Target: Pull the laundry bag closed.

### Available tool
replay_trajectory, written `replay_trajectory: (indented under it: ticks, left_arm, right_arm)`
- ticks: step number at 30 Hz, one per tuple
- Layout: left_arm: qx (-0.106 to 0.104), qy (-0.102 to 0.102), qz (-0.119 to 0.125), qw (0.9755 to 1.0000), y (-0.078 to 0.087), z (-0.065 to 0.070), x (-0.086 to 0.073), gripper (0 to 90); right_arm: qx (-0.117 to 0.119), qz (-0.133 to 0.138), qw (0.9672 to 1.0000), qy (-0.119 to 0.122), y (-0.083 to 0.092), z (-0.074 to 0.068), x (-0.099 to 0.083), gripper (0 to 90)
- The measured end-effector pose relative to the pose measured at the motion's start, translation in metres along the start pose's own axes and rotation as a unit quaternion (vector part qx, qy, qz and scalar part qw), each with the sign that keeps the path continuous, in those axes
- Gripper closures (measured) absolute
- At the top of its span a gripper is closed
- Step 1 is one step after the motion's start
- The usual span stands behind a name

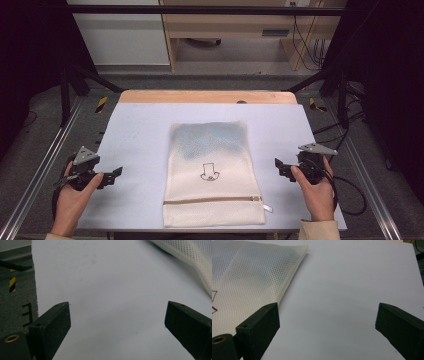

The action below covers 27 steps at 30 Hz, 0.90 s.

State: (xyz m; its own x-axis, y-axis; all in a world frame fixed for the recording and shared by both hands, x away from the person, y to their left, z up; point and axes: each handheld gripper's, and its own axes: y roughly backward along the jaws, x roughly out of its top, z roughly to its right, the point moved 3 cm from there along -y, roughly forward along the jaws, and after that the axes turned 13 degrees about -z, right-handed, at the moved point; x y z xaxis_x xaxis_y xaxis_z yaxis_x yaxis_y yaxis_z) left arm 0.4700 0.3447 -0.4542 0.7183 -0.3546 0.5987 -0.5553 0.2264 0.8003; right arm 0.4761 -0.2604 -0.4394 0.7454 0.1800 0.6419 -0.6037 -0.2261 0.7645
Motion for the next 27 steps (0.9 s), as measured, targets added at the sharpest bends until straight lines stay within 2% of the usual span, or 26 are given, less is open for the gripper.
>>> replay_trajectory:
  ticks: [3,7,9,11,13,14,21,27]
  left_arm:
    - [0.001,-0.007,-0.011,0.9999,-0.002,0.0,-0.003,5.7]
    - [0.002,-0.014,-0.013,0.9998,-0.002,-0.001,-0.005,5.1]
    - [0.002,-0.022,-0.014,0.9997,-0.001,-0.001,-0.007,4.9]
    - [0.002,-0.022,-0.017,0.9996,-0.002,0.0,-0.007,4.8]
    - [0.007,-0.029,-0.019,0.9994,-0.002,-0.001,-0.008,4.7]
    - [0.018,-0.034,-0.023,0.999,-0.002,-0.002,-0.009,4.4]
    - [0.019,-0.033,-0.039,0.9985,-0.004,-0.005,-0.015,4.6]
    - [0.013,-0.037,-0.042,0.9983,-0.004,0.0,-0.021,4.7]
  right_arm:
    - [0.001,-0.004,1.0,-0.009,0.0,0.006,-0.005,5.7]
    - [-0.007,-0.01,0.9998,-0.018,0.0,0.014,-0.012,5.7]
    - [-0.008,-0.013,0.9997,-0.02,0.0,0.016,-0.016,5.4]
    - [-0.01,-0.015,0.9997,-0.017,-0.001,0.017,-0.018,5.4]
    - [-0.013,-0.017,0.9996,-0.017,-0.001,0.02,-0.024,6.9]
    - [-0.012,-0.017,0.9996,-0.018,-0.001,0.021,-0.026,6.7]
    - [-0.014,-0.027,0.9991,-0.029,-0.001,0.026,-0.04,6.5]
    - [-0.017,-0.033,0.9991,-0.023,-0.001,0.023,-0.051,6.3]
